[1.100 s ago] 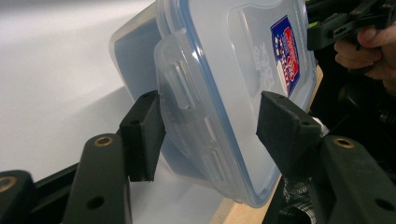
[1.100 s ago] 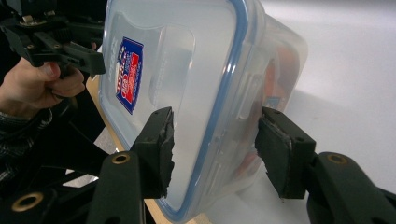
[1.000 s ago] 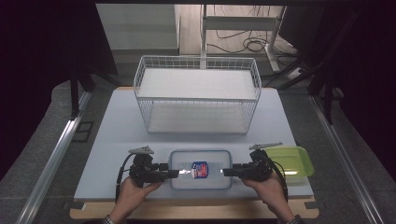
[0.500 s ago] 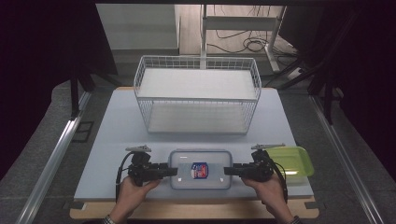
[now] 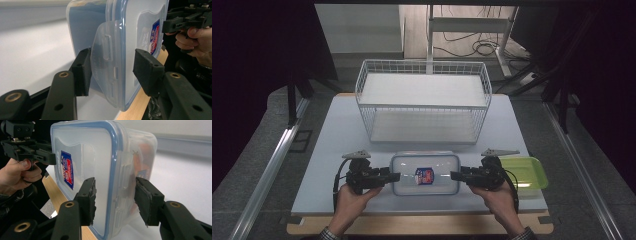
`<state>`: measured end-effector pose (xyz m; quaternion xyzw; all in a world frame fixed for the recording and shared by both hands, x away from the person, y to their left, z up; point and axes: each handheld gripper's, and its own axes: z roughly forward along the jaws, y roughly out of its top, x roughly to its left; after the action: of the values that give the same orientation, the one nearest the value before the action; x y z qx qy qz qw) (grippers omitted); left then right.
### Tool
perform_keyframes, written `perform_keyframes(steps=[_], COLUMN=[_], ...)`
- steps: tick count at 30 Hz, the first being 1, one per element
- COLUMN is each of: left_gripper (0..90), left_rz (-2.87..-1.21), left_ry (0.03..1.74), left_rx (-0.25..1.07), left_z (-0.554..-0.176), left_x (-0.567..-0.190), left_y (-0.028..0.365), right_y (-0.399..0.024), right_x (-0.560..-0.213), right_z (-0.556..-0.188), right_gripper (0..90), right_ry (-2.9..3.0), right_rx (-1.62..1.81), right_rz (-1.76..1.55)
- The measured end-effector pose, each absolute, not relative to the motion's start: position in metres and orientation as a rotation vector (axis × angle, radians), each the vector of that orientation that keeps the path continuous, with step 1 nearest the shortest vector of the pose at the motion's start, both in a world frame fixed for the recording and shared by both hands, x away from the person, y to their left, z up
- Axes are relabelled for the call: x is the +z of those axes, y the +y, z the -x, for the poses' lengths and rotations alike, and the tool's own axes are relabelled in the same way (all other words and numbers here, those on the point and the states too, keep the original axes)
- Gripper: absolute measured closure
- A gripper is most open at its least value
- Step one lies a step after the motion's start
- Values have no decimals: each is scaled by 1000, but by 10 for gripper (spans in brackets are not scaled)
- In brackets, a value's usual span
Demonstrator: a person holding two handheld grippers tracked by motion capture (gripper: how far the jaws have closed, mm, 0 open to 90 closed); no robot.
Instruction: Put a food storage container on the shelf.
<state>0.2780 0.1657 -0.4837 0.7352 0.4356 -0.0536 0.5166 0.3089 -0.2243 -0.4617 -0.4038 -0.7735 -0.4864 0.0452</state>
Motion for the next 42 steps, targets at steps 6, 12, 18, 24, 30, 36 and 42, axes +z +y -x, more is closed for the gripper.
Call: perform_keyframes(steps=[6,12,18,24,30,36,42], left_gripper=[503,503,503,503,503,503,504], left_rz=[-1764,-1753,-1752,-1748,-1743,-1738,-1738], left_ry=[1037,1032,1029,1025,1020,1019,1010], left_rx=[-103,-82,-59,-39,-27,-16,4], left_z=[-281,-285,-288,-294,-300,-307,-315], left_x=[-474,-464,-453,-440,-429,-419,-406], left_y=[168,171,174,177,179,180,181], right_y=[-221,-219,-215,-211,-209,-208,-207], right_x=[-453,-443,-433,-422,-410,-402,-390], right_z=[-313,-318,-325,-332,-339,-347,-355], right_gripper=[523,522,522,521,521,520,520], right_ry=[-2368,-2379,-2383,-2381,-2383,-2383,-2379], right_rx=[-1506,-1529,-1546,-1569,-1593,-1615,-1634], right_rz=[1222,1209,1196,1188,1179,1176,1176])
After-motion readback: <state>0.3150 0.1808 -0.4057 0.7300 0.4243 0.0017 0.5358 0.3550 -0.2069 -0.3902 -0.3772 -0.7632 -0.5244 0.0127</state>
